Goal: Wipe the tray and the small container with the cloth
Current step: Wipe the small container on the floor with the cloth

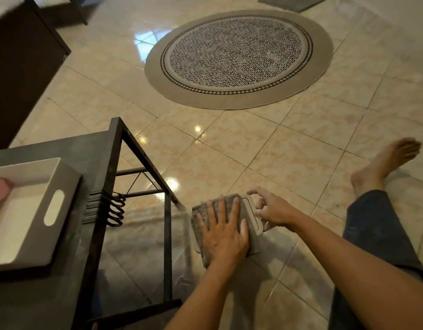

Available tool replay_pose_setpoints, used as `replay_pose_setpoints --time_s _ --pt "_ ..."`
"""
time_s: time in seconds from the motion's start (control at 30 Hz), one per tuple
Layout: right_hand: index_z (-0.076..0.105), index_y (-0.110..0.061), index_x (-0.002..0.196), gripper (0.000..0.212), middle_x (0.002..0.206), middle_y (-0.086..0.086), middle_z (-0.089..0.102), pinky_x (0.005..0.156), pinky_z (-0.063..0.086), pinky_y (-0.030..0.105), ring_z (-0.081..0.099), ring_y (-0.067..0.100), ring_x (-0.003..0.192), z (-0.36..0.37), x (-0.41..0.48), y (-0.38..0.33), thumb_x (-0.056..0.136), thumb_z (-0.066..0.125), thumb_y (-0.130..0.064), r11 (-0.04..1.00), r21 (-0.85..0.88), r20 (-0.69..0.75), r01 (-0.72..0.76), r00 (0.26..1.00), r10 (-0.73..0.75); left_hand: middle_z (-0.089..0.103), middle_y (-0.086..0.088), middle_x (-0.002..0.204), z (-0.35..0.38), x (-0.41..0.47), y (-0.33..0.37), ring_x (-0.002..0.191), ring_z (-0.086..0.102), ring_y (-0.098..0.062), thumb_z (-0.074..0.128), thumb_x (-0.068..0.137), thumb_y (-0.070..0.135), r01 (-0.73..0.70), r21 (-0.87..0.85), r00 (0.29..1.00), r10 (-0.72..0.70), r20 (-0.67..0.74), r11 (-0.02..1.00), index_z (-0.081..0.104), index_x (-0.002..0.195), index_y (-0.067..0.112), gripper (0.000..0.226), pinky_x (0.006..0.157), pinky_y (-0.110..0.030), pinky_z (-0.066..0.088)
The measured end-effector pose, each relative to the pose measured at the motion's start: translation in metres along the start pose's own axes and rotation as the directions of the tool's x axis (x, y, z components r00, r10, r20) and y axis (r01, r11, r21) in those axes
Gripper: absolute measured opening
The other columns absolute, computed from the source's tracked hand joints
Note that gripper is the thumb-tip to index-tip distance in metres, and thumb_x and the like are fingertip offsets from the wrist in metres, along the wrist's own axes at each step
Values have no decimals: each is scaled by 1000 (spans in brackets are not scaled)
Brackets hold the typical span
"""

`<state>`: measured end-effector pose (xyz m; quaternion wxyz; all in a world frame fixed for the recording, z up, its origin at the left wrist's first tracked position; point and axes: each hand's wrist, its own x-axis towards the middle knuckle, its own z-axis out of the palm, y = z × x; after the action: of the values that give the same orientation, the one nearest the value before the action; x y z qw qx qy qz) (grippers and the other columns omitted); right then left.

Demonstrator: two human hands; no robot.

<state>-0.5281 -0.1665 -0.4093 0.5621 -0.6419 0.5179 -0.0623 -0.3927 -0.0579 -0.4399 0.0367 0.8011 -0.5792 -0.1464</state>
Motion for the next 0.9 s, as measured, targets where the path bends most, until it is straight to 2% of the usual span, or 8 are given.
replay_pose_setpoints --time_s 0.1,0.27,0.33,0.43,0.57,0.73,0.83,0.9 --pt "52 -34 123 49 85 11 55 58 63 38 62 21 64 3 1 -2 91 55 3 1000 12 -7 9 1000 -9 -30 1 159 -4 8 11 144 -31 -27 11 96 56 -68 22 998 68 12 997 -24 146 42 62 114 -57 -20" --pt "51 -32 128 55 85 11 56 57 63 38 63 19 63 9 0 -1 89 56 6 1000 25 -46 6 999 -5 -29 -1 160 -7 0 -7 145 -29 -28 12 94 57 145 -20 989 -145 -37 989 -24 148 39 67 108 -52 -30" --pt "52 -33 127 55 85 10 55 55 62 36 63 19 62 8 1 -1 88 56 6 1000 29 -38 11 999 -9 -34 1 158 -2 -4 3 143 -32 -29 13 96 57 76 -13 997 -76 0 997 -25 147 41 66 110 -57 -26" --pt "52 -34 127 54 84 10 54 54 61 34 62 21 63 9 4 -2 89 57 4 1000 25 -35 5 999 -4 -29 3 159 -6 15 -2 145 -29 -28 13 96 58 -54 27 998 53 15 998 -22 148 42 65 114 -60 -17" --pt "52 -31 128 55 85 12 54 52 60 33 61 19 64 11 3 -3 88 55 6 1000 18 -48 -2 999 3 -21 -2 162 -6 7 -23 146 -24 -30 12 94 60 80 15 996 -79 -52 997 -16 151 40 67 114 -60 -16" --pt "54 -31 124 49 84 11 50 58 63 43 59 22 64 6 4 -5 87 58 2 1000 26 -42 4 999 -3 -27 2 159 -9 18 2 145 -29 -28 14 96 58 -138 39 990 137 24 990 -21 147 44 63 115 -58 -16" --pt "52 -29 128 53 83 10 53 56 63 40 61 19 63 -1 3 1 88 57 6 1000 9 -79 -10 997 11 -26 0 160 -7 23 -7 144 -30 -28 11 94 61 -27 25 1000 27 2 999 -20 149 42 66 115 -59 -17" --pt "51 -31 127 53 84 11 55 57 63 41 62 19 63 -4 1 2 88 57 6 1000 3 -75 -13 997 13 -30 -1 159 -3 15 1 143 -32 -29 9 92 61 -35 42 999 35 10 998 -22 148 41 67 114 -60 -16"
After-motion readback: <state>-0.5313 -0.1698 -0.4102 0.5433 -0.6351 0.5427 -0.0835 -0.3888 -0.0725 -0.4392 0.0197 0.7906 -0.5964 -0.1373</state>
